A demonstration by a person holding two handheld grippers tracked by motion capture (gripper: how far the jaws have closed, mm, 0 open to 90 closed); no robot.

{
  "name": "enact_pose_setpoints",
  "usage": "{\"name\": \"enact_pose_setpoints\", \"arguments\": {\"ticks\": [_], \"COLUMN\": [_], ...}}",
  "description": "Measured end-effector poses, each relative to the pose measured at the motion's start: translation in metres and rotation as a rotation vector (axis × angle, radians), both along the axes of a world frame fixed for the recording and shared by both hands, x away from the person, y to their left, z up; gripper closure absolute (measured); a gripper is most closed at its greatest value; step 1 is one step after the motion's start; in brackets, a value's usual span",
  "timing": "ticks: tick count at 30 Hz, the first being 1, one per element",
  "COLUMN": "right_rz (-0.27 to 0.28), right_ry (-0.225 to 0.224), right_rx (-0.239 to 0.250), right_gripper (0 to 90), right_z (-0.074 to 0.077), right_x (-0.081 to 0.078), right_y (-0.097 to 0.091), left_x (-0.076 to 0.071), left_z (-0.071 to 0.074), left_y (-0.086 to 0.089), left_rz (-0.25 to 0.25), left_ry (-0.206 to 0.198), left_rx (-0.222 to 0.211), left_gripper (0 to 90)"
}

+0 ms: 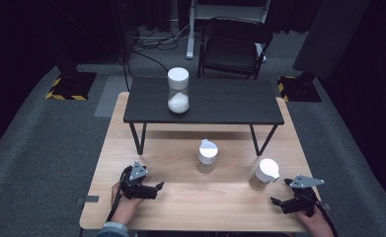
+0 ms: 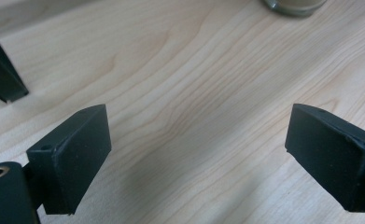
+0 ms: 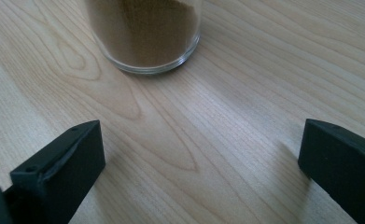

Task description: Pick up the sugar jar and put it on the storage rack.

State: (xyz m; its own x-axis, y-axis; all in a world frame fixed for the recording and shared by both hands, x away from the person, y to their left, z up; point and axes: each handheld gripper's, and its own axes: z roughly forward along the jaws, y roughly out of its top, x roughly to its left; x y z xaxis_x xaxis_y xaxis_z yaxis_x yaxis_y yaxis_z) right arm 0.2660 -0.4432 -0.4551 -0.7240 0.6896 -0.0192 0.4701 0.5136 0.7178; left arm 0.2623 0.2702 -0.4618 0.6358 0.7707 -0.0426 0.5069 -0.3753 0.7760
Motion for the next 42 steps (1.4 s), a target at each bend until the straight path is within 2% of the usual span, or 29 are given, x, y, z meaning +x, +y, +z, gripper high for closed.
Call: {"name": "enact_pose_setpoints", "arguments": {"ticks": [4,6,10,13,14,42], "right_rz": [0.0,0.0,0.0,0.0,0.0,0.002], "right_ry": [0.0,0.0,0.0,0.0,0.0,0.0], "right_rx": [0.0,0.0,0.0,0.0,0.0,0.0], "right_gripper": [0.4,0.4,0.4,0.4,0.4,0.4], "right_z": [0.0,0.0,0.0,0.0,0.0,0.0], "right_x": [0.0,0.0,0.0,0.0,0.0,0.0], "right_y": [0.0,0.0,0.0,0.0,0.0,0.0], "left_x": [0.002,0.006,0.01,0.015,0.016,0.021], "left_z": [-0.001,0.0,0.001,0.005,0.005,0.006], "left_y": [-0.001,-0.005,-0.01,-0.018,-0.02,-0.021], "left_rz": [-0.003,-0.003,-0.011,-0.008,-0.002,-0.005], "left_ry": [0.017,0.033,0.04,0.063,0.07,0.071], "left_rx": [0.007,0.03,0.048,0.097,0.1,0.107], "left_gripper": [5.7,5.7,5.0,4.7,3.6,0.7]}}
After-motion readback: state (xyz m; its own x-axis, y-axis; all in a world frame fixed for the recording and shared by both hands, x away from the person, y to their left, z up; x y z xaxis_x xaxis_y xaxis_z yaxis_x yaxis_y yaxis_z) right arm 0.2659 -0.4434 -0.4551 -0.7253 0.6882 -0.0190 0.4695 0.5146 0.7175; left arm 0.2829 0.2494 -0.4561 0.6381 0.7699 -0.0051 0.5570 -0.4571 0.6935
